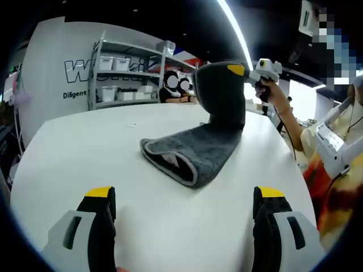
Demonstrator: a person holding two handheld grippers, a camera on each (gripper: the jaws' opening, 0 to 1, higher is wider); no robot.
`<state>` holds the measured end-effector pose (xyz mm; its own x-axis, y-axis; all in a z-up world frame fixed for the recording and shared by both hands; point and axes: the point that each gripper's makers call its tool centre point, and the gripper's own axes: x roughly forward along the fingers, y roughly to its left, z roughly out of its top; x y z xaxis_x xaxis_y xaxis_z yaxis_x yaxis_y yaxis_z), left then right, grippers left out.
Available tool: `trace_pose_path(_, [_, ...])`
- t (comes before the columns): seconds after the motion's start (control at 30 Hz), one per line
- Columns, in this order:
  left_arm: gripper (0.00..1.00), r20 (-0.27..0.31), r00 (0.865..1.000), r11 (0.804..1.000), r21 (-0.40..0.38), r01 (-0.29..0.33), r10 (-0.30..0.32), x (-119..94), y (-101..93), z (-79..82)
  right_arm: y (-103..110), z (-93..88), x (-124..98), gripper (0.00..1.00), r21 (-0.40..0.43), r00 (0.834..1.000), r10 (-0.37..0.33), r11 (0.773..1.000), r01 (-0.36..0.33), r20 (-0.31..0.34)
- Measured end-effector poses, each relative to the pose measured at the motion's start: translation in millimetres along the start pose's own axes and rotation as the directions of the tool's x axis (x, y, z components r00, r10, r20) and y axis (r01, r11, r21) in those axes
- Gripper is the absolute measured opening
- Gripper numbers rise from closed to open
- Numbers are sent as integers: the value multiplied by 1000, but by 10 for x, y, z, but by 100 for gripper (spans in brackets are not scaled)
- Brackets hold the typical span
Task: Fold the towel on the table until its edges align and the towel forms a compact rectangular stack.
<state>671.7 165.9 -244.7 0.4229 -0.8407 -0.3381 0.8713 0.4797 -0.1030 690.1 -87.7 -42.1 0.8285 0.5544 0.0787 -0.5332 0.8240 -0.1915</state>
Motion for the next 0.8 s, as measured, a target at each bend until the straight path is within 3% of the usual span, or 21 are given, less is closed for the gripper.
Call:
trace_pose_path(0.53, [99,9,1000,1000,2,5,-5,-13,-25,14,315,288,384,2,-27,996,72,997,-71,51])
trace_pose_path(0.67, [99,8,1000,1000,3,7,-7,-9,-40,14,471,234,545,2,-50,994,107,993,-105,34])
trace_pose_path(0.8, [99,5,1000,1000,0,8,-8,-1,-41,6,650,54,734,2,-55,990,139,989,-139,3])
